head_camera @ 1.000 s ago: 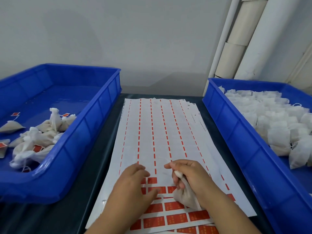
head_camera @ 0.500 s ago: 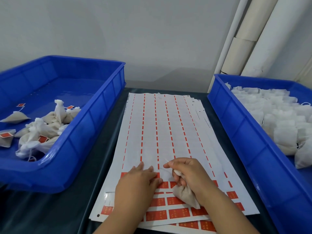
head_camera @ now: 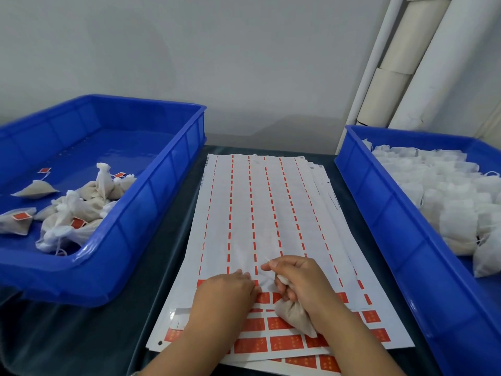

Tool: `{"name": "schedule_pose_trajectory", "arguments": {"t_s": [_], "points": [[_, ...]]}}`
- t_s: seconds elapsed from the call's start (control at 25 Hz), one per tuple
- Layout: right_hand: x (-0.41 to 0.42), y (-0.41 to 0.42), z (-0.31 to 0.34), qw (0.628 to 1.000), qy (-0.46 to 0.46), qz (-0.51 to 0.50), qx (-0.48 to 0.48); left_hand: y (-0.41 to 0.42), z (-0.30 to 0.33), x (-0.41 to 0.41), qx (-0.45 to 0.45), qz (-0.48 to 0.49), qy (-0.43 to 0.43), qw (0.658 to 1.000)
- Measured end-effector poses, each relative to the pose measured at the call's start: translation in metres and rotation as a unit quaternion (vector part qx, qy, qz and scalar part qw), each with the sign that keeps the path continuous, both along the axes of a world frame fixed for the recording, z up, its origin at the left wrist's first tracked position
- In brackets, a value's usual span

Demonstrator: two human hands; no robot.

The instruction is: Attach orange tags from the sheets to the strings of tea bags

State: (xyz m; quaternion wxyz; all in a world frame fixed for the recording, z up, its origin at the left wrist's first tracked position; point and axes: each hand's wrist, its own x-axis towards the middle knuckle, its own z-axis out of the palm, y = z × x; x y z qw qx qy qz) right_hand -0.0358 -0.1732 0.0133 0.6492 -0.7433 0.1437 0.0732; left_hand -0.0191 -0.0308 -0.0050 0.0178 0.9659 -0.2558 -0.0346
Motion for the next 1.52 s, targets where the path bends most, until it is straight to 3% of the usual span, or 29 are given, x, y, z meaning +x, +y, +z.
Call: {"name": "schedule_pose_trajectory", "arguments": {"t_s": [0.2,0.4,0.48,0.88,1.24,1.4,1.52], "points": [[-0.001,-0.002,-0.001,1.000,-0.007,-0.009,-0.002,-0.001,-0.003,-0.003,-0.022,0.012,-0.021,0.999],[-0.002,-0.002,-0.001,1.000,-0.011,-0.008,0.009,0.008,-0.006,-0.008,-0.191,0.085,0.001,0.978],[-0.002,-0.002,-0.001,1.000,-0.012,-0.006,0.012,0.011,-0.008,-0.012,-0.204,0.097,0.024,0.974],[-0.004,-0.004,-0.002,1.000,0.005,-0.008,0.003,0.007,-0.003,-0.002,-0.185,0.133,0.044,0.973],[-0.005,0.000,-0.001,1.000,-0.003,0.000,0.012,-0.005,0.009,0.008,0.025,0.017,0.025,0.999],[-0.005,0.001,0.000,1.000,-0.002,-0.001,0.012,-0.003,0.007,0.010,0.010,0.014,0.006,1.000],[-0.006,0.002,0.002,1.000,0.001,-0.009,0.016,-0.001,0.006,0.010,-0.052,0.041,-0.020,0.998]]}}
